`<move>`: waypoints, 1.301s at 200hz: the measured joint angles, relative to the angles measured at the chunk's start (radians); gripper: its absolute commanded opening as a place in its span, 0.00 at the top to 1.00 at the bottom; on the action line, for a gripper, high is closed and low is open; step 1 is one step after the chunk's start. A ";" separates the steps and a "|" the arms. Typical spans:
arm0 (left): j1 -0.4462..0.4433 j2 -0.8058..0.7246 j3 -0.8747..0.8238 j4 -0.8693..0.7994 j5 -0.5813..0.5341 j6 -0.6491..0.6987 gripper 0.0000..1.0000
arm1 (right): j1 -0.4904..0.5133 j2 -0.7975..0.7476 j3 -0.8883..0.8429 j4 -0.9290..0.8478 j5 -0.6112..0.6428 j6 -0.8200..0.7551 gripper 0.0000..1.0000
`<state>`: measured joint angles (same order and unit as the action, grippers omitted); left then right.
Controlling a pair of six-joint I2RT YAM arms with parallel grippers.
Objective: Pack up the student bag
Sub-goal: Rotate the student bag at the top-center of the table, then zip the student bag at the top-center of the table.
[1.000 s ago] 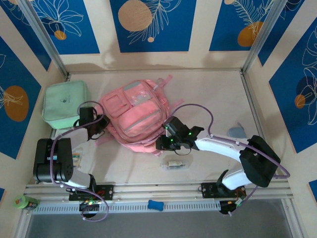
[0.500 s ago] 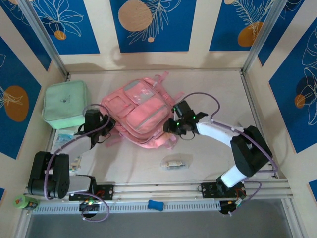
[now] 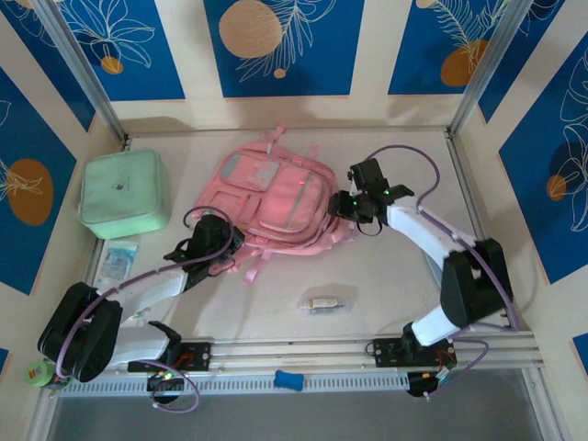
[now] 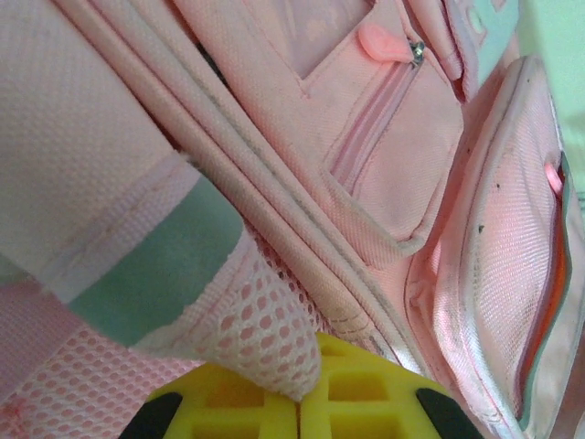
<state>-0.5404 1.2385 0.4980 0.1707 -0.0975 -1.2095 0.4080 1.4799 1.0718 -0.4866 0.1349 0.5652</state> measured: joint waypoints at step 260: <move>-0.137 -0.020 -0.014 0.028 -0.114 -0.145 1.00 | 0.724 0.278 0.078 0.214 0.517 0.235 0.71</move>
<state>-0.6777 1.2182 0.4839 0.1986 -0.2119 -1.3548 1.1320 1.7584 1.1500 -0.2729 0.6521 0.8005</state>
